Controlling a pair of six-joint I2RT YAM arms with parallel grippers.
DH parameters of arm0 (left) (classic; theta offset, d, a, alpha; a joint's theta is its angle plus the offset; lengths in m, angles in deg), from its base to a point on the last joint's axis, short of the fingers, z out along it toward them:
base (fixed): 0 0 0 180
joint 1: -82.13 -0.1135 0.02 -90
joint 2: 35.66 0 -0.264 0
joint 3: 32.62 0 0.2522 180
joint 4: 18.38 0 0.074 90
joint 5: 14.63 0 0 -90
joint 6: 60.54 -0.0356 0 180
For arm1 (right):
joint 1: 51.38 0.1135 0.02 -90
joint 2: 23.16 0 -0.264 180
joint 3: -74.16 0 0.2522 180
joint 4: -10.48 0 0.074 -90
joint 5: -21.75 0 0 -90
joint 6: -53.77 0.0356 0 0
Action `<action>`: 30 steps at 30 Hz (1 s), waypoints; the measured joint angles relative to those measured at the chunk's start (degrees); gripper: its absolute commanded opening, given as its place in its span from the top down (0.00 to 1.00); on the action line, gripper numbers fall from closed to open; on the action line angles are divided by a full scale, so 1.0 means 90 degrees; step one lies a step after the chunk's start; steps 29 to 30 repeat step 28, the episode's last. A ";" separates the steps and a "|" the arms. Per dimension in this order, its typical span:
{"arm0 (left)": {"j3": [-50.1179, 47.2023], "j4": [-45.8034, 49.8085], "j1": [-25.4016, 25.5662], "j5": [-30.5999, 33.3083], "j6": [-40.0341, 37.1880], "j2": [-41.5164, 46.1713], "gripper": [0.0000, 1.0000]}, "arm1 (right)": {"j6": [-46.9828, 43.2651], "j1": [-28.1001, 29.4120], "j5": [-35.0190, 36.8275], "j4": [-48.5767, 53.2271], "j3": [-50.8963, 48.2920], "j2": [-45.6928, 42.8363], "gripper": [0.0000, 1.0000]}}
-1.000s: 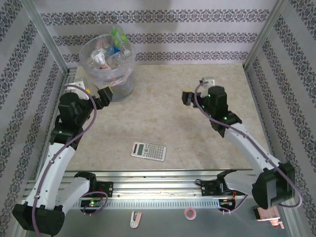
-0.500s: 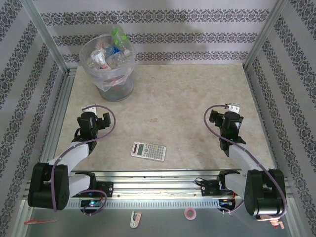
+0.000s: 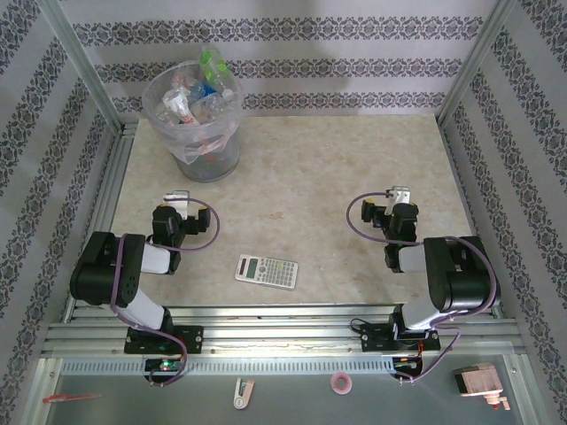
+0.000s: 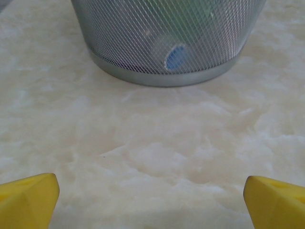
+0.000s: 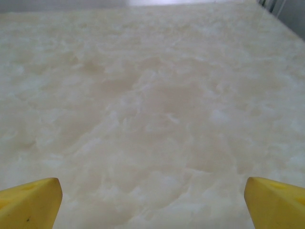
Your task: Throw the plastic bottles in the bin
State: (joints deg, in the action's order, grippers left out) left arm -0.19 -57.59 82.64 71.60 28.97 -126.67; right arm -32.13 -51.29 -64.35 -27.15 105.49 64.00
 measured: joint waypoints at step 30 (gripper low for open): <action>0.0376 0.0002 -0.0192 -0.0136 0.0007 -0.0010 0.00 | -0.0005 0.0265 0.0988 -0.0126 0.0296 0.0002 0.02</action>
